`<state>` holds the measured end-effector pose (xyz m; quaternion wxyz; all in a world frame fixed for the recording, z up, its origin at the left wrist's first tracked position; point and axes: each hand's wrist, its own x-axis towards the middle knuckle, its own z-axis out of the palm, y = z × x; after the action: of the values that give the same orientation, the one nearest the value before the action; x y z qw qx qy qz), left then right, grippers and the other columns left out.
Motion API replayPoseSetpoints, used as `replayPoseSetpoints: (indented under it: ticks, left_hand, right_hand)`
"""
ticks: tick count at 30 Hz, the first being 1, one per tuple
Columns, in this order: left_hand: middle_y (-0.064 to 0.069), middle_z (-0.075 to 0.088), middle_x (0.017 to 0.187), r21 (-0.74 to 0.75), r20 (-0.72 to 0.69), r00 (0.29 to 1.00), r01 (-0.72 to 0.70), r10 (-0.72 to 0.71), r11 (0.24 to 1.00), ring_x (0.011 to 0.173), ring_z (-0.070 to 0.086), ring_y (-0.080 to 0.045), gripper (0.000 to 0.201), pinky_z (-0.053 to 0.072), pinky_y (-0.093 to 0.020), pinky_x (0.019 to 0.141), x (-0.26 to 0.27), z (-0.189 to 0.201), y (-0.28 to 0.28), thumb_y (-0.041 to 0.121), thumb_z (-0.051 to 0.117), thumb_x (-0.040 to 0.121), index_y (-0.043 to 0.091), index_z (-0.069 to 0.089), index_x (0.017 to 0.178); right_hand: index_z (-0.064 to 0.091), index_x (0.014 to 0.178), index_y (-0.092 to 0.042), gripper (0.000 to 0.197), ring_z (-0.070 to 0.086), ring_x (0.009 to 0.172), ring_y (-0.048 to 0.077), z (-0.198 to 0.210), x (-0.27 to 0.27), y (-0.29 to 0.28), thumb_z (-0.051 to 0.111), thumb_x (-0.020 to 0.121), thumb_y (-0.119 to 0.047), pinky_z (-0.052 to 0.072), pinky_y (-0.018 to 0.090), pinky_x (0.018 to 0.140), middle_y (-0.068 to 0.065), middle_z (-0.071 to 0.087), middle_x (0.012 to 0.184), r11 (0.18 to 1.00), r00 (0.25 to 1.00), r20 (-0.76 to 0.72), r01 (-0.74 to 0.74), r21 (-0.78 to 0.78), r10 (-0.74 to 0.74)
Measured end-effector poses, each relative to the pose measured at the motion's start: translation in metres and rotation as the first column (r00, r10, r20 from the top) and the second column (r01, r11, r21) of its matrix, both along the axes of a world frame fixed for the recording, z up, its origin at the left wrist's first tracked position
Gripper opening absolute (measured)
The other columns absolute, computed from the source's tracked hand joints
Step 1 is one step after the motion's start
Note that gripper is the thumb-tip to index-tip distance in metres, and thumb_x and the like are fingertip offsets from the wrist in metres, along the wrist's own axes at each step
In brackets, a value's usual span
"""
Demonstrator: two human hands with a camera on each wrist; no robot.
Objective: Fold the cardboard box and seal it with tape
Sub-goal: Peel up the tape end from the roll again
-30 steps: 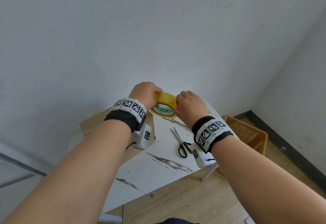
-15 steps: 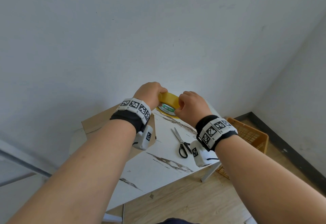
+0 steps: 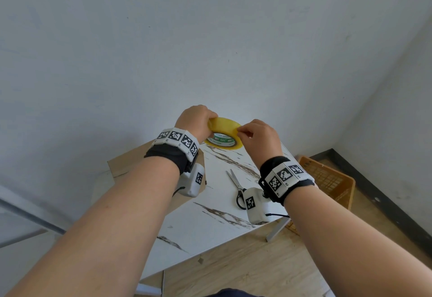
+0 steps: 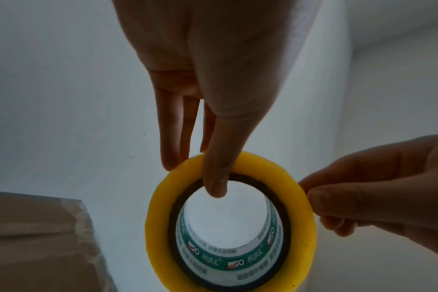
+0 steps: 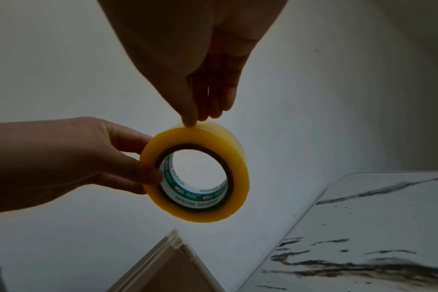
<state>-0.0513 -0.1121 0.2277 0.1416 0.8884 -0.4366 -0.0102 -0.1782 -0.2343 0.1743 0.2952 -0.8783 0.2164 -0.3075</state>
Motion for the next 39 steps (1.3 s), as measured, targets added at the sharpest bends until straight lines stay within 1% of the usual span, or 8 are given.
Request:
replayPoseSetpoints:
  ticks: [4,10,15,20,23,28,34,39]
  left_hand:
    - [-0.008,0.065,0.087,0.010,0.017,1.000,0.004,-0.004,1.000,0.084,0.060,-0.029,0.024,0.041,-0.027,0.066,0.002,0.001,0.002,0.012,0.072,0.070,0.016,0.073,0.093]
    - [-0.003,0.057,0.079,0.021,0.071,0.997,0.023,-0.024,1.000,0.076,0.056,-0.026,0.019,0.037,-0.027,0.062,0.004,0.000,-0.002,0.009,0.070,0.070,0.018,0.071,0.087]
    - [-0.006,0.064,0.092,0.073,0.098,0.990,0.096,-0.103,0.993,0.086,0.060,-0.027,0.026,0.050,-0.036,0.075,0.008,-0.002,-0.004,0.008,0.068,0.075,0.020,0.068,0.099]
    - [-0.005,0.067,0.090,0.131,0.079,0.991,0.098,-0.109,0.987,0.086,0.061,-0.027,0.021,0.050,-0.036,0.075,0.011,-0.006,-0.005,0.008,0.065,0.076,0.018,0.067,0.094]
    - [-0.006,0.066,0.089,0.141,0.090,0.993,0.068,-0.081,0.988,0.085,0.061,-0.028,0.019,0.044,-0.030,0.068,0.014,-0.006,-0.005,0.012,0.067,0.075,0.017,0.066,0.093]
    - [-0.007,0.066,0.090,0.139,0.109,0.993,0.035,-0.051,0.990,0.085,0.061,-0.029,0.020,0.037,-0.029,0.065,0.018,-0.006,-0.004,0.014,0.068,0.075,0.017,0.067,0.095]
    - [-0.006,0.064,0.086,0.088,0.126,0.992,0.009,-0.020,0.996,0.082,0.059,-0.028,0.019,0.034,-0.028,0.063,0.016,-0.005,-0.004,0.015,0.069,0.073,0.020,0.068,0.092]
    - [0.001,0.053,0.074,0.062,0.160,0.987,-0.009,-0.001,0.998,0.072,0.052,-0.024,0.016,0.032,-0.026,0.060,0.015,-0.003,-0.004,0.012,0.065,0.073,0.020,0.068,0.087]
  right_hand:
    - [0.071,0.081,-0.005,0.014,0.055,0.078,0.022,0.006,0.002,0.003,0.058,0.085,-0.007,0.045,0.033,0.067,0.007,0.063,0.081,0.996,0.997,-0.073,-0.017,-0.083,0.010]
    - [0.059,0.072,0.000,0.007,0.051,0.070,0.030,0.007,0.005,0.010,0.059,0.079,-0.003,0.036,0.033,0.059,0.013,0.057,0.072,0.960,0.988,-0.151,-0.067,-0.273,0.027]
    - [0.051,0.074,-0.008,0.010,0.042,0.069,0.022,0.013,0.004,0.015,0.058,0.082,-0.011,0.029,0.030,0.058,0.008,0.051,0.076,0.986,0.960,-0.263,-0.128,-0.109,0.095]
    - [0.053,0.076,-0.007,0.009,0.040,0.064,0.014,0.024,0.003,0.008,0.057,0.082,-0.013,0.030,0.021,0.054,0.003,0.050,0.077,0.985,0.932,-0.318,-0.165,0.057,0.175]
    - [0.061,0.086,-0.007,0.008,0.046,0.070,0.012,0.019,0.000,0.003,0.055,0.085,-0.012,0.034,0.018,0.059,0.001,0.056,0.085,0.988,0.958,-0.245,-0.129,0.084,0.146]
    - [0.068,0.112,-0.017,0.025,0.055,0.086,0.011,0.007,0.000,0.001,0.064,0.087,-0.018,0.042,0.021,0.076,-0.003,0.060,0.100,0.997,0.998,-0.046,-0.039,0.072,0.042]
    - [0.076,0.092,-0.009,0.012,0.056,0.087,0.022,0.002,0.008,0.006,0.068,0.084,-0.011,0.044,0.029,0.070,0.005,0.064,0.088,1.000,1.000,0.015,0.003,-0.006,-0.002]
    - [0.072,0.076,-0.005,0.008,0.057,0.081,0.023,0.005,0.009,0.009,0.066,0.081,-0.005,0.047,0.034,0.067,0.006,0.063,0.079,1.000,1.000,0.025,0.002,-0.001,-0.002]
